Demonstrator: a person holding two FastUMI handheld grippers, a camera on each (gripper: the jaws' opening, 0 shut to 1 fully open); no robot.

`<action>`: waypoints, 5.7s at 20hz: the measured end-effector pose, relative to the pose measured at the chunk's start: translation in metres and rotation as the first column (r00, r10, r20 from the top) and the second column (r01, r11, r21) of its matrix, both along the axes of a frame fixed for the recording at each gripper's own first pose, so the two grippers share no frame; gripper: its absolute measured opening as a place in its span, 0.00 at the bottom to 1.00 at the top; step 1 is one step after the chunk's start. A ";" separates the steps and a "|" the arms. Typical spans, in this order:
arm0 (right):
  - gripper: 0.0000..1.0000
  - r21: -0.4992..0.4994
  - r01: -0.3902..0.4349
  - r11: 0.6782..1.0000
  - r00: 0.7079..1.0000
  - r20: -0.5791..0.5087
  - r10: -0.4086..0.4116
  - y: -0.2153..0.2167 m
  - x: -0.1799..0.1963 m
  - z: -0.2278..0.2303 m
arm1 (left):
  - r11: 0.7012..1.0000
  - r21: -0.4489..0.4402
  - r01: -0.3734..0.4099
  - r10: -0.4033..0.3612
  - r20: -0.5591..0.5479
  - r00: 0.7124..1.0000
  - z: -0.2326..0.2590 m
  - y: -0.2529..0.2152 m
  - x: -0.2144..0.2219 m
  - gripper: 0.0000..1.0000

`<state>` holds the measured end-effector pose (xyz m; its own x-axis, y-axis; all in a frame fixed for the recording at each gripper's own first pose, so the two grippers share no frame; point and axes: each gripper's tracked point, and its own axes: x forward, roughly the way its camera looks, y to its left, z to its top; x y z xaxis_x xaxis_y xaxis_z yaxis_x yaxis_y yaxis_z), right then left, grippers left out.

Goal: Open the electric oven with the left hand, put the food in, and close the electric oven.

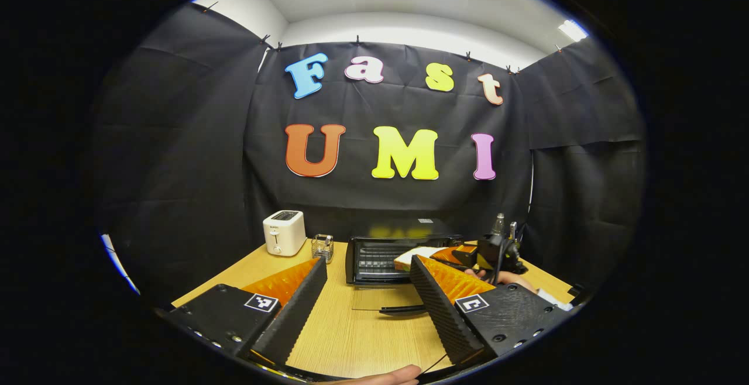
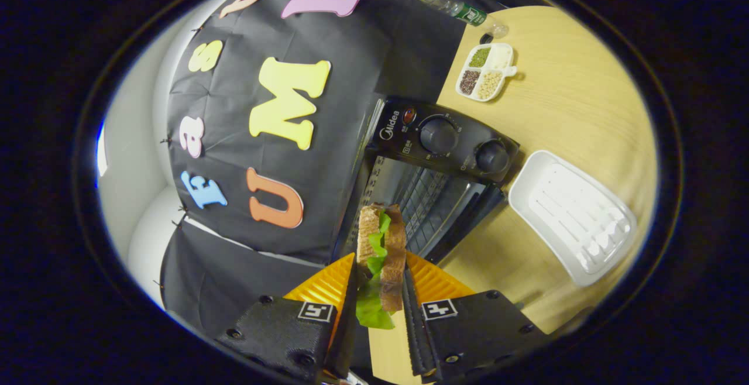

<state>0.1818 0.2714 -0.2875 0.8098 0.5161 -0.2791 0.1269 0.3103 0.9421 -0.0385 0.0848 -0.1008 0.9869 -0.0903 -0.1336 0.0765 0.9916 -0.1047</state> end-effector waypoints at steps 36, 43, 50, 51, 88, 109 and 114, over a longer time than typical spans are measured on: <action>0.96 -0.882 -0.134 0.452 0.962 -0.007 0.272 0.062 0.099 -0.108 | 0.989 -0.006 -0.148 0.144 -0.213 0.966 -0.089 0.082 0.023 0.94; 0.97 -0.900 -0.270 0.342 0.938 -0.166 0.303 0.047 0.071 -0.101 | 0.990 0.011 -0.140 0.139 -0.227 0.964 -0.094 0.079 0.026 0.94; 1.00 -0.893 -0.259 0.367 0.934 -0.135 0.330 0.015 0.040 -0.055 | 0.995 0.019 -0.103 0.105 -0.228 0.968 -0.095 0.056 0.023 0.94; 1.00 -0.893 -0.243 0.380 0.934 -0.110 0.340 0.011 0.033 -0.041 | 0.995 0.017 -0.099 0.100 -0.231 0.968 -0.096 0.053 0.023 0.94; 0.96 -0.794 0.393 0.463 0.834 0.520 0.185 -0.265 -0.125 0.238 | 0.992 -0.009 0.125 -0.106 -0.598 0.795 -0.275 -0.152 0.095 0.94; 0.96 -0.777 0.396 0.489 0.836 0.526 0.159 -0.287 -0.112 0.223 | 0.997 0.016 0.079 -0.058 -0.535 0.843 -0.232 -0.147 0.116 0.93; 0.96 -0.782 0.386 0.489 0.841 0.516 0.161 -0.287 -0.112 0.219 | 0.997 0.040 0.069 -0.041 -0.484 0.874 -0.210 -0.145 0.129 0.93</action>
